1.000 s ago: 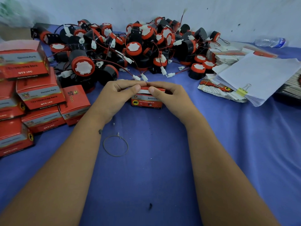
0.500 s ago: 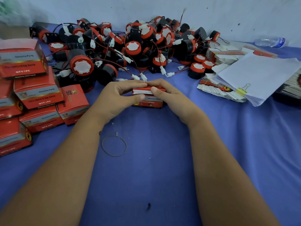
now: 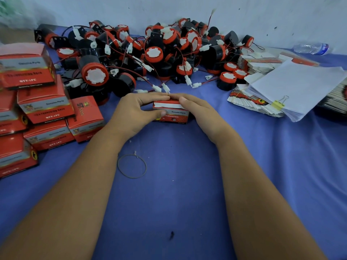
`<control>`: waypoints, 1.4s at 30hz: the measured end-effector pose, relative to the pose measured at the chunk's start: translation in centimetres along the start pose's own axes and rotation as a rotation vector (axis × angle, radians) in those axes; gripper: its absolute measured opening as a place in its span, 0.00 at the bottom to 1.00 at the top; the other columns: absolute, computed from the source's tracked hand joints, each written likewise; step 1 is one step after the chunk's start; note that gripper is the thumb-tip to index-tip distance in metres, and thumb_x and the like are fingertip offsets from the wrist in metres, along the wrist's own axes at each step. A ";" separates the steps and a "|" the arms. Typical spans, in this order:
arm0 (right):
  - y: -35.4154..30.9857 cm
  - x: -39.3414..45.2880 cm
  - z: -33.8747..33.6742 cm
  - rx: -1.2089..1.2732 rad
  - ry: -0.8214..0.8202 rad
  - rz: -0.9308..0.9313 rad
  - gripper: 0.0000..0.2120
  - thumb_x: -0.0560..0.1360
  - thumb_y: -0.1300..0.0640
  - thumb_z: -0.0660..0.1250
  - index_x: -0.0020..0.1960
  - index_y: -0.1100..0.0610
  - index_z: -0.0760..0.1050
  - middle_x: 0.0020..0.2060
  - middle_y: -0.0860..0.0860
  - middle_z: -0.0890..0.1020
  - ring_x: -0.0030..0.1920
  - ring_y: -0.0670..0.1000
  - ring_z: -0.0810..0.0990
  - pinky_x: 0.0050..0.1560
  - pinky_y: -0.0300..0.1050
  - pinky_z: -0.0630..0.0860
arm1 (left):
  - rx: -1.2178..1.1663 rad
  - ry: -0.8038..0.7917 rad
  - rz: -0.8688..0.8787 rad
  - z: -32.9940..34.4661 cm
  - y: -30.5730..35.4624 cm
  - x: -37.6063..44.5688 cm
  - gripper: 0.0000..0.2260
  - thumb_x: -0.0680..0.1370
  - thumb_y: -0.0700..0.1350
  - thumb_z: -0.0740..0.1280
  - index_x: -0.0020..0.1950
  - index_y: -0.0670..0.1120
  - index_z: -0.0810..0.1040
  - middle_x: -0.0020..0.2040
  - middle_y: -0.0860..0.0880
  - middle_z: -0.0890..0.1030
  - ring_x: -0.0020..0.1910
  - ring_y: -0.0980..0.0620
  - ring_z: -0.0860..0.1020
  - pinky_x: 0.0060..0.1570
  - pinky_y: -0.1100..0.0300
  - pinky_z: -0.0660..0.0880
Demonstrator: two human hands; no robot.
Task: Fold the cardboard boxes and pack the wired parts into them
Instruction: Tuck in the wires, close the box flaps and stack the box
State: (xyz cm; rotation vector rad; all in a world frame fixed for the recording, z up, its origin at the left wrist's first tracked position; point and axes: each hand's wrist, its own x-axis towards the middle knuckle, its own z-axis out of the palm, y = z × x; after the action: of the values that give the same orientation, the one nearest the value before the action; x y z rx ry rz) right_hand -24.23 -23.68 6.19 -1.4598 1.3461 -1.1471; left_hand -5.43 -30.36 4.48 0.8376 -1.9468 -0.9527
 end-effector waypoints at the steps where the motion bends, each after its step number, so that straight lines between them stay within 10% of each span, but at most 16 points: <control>1: 0.0 0.0 0.0 -0.002 0.001 0.000 0.12 0.83 0.51 0.58 0.59 0.41 0.79 0.57 0.40 0.82 0.57 0.38 0.79 0.53 0.29 0.74 | 0.014 -0.004 0.008 0.0 0.0 0.0 0.21 0.74 0.38 0.75 0.64 0.52 0.78 0.59 0.60 0.80 0.62 0.69 0.74 0.60 0.74 0.70; 9: 0.6 0.0 -0.1 -0.100 -0.004 -0.043 0.13 0.83 0.49 0.59 0.62 0.42 0.78 0.62 0.42 0.78 0.63 0.40 0.75 0.63 0.38 0.71 | 0.055 -0.025 0.043 -0.3 0.2 -0.2 0.23 0.71 0.40 0.77 0.63 0.56 0.77 0.59 0.65 0.77 0.60 0.77 0.71 0.60 0.78 0.65; 12: 0.9 0.1 0.4 -0.339 0.222 -0.133 0.11 0.81 0.50 0.63 0.60 0.44 0.80 0.69 0.49 0.70 0.70 0.44 0.66 0.60 0.31 0.66 | 0.056 -0.021 0.024 -0.2 0.2 -0.1 0.24 0.72 0.37 0.76 0.65 0.54 0.78 0.60 0.62 0.79 0.63 0.71 0.72 0.63 0.73 0.69; 18: 0.7 0.5 0.9 -0.630 0.500 -0.426 0.07 0.75 0.59 0.71 0.51 0.59 0.84 0.44 0.57 0.75 0.43 0.50 0.73 0.42 0.38 0.72 | 0.088 0.009 0.006 -0.1 0.4 -0.3 0.23 0.73 0.37 0.75 0.67 0.50 0.78 0.62 0.60 0.77 0.68 0.63 0.71 0.70 0.62 0.68; 26: 0.0 0.3 1.2 -0.569 0.458 -0.407 0.10 0.72 0.64 0.74 0.53 0.61 0.84 0.45 0.52 0.75 0.44 0.43 0.72 0.46 0.27 0.69 | 0.139 0.023 -0.016 -0.3 0.4 -0.4 0.24 0.73 0.39 0.75 0.68 0.51 0.77 0.64 0.62 0.72 0.77 0.48 0.62 0.75 0.55 0.58; 32: -0.6 0.2 1.1 -0.491 0.440 -0.329 0.08 0.72 0.63 0.74 0.51 0.59 0.85 0.44 0.51 0.73 0.43 0.43 0.72 0.48 0.39 0.74 | 0.154 0.014 -0.031 -0.3 0.7 -0.4 0.24 0.74 0.39 0.75 0.68 0.53 0.76 0.64 0.63 0.72 0.77 0.46 0.62 0.77 0.49 0.57; 38: -0.5 0.4 1.4 -0.355 0.453 -0.222 0.07 0.73 0.60 0.74 0.48 0.50 0.83 0.43 0.43 0.70 0.42 0.41 0.72 0.43 0.28 0.68 | 0.249 0.138 -0.016 0.4 0.9 -0.2 0.17 0.75 0.46 0.74 0.63 0.53 0.80 0.58 0.53 0.73 0.63 0.52 0.71 0.65 0.56 0.69; 42: -0.4 0.6 1.7 -0.327 0.488 -0.198 0.07 0.72 0.60 0.74 0.50 0.54 0.84 0.43 0.43 0.71 0.44 0.42 0.73 0.46 0.31 0.70 | 0.107 0.296 -0.068 1.4 1.6 -0.6 0.21 0.72 0.39 0.77 0.62 0.52 0.81 0.48 0.56 0.80 0.37 0.68 0.74 0.41 0.74 0.69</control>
State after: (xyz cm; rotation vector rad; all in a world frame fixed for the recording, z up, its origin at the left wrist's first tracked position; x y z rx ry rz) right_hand -22.47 -24.25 6.21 -1.6350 1.8208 -1.5367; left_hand -6.74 -28.66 5.03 1.0489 -1.7330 -0.7212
